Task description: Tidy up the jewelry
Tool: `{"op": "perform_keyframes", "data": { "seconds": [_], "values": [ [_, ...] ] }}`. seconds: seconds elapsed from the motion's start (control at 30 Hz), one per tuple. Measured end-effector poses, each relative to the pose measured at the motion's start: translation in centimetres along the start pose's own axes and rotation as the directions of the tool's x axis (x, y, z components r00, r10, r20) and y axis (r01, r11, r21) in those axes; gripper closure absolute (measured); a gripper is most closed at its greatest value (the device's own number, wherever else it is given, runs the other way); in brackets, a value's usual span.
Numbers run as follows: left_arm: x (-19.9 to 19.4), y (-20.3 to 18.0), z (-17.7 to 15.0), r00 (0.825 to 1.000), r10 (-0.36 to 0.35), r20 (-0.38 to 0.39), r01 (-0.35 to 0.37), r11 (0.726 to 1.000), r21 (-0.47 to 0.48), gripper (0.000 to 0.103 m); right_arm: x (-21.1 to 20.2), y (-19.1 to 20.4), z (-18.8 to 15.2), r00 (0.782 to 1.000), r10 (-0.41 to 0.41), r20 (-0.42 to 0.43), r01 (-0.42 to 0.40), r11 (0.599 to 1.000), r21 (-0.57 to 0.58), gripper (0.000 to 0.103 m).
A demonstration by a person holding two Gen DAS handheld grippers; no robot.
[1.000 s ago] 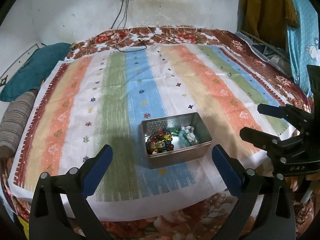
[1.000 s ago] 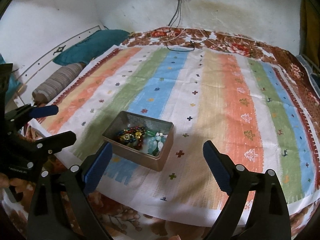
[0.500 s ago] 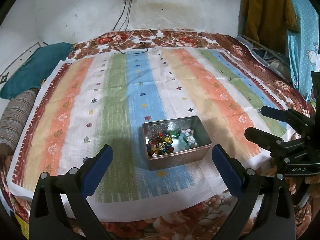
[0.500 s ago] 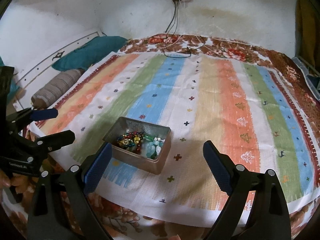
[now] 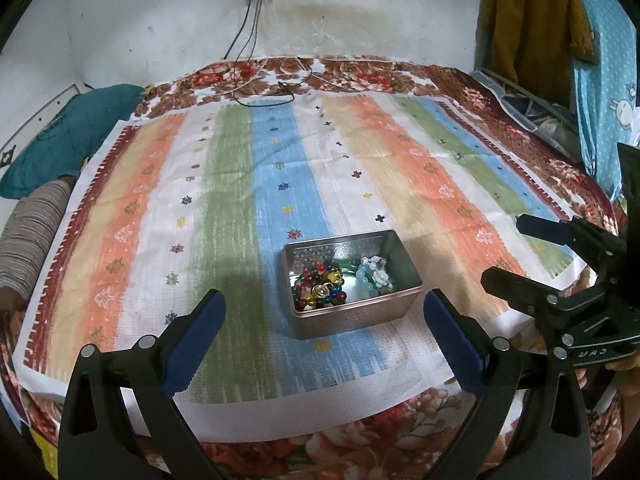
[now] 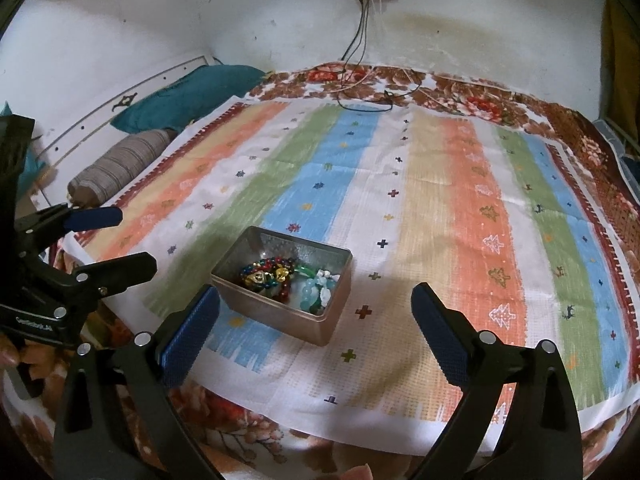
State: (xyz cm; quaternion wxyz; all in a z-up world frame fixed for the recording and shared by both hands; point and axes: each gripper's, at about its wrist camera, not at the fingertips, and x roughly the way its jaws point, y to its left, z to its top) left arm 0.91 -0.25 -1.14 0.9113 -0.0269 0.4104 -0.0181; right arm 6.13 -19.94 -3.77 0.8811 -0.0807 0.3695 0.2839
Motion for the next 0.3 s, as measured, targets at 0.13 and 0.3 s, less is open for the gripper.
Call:
{"op": "perform_keyframes", "data": {
  "seconds": [0.13, 0.3],
  "values": [
    [0.23, -0.05, 0.04, 1.000, 0.007, -0.015, -0.007, 1.000, -0.004, 0.006, 0.00, 0.05, 0.03, 1.000, 0.001, 0.001, -0.001, 1.000, 0.000, 0.006],
    [0.27, -0.10, 0.09, 1.000, -0.003, -0.011, 0.003, 1.000, 0.004, 0.006, -0.02, 0.01, 0.08, 1.000, 0.009, 0.004, -0.009, 1.000, 0.003, 0.006]
  ]
}}
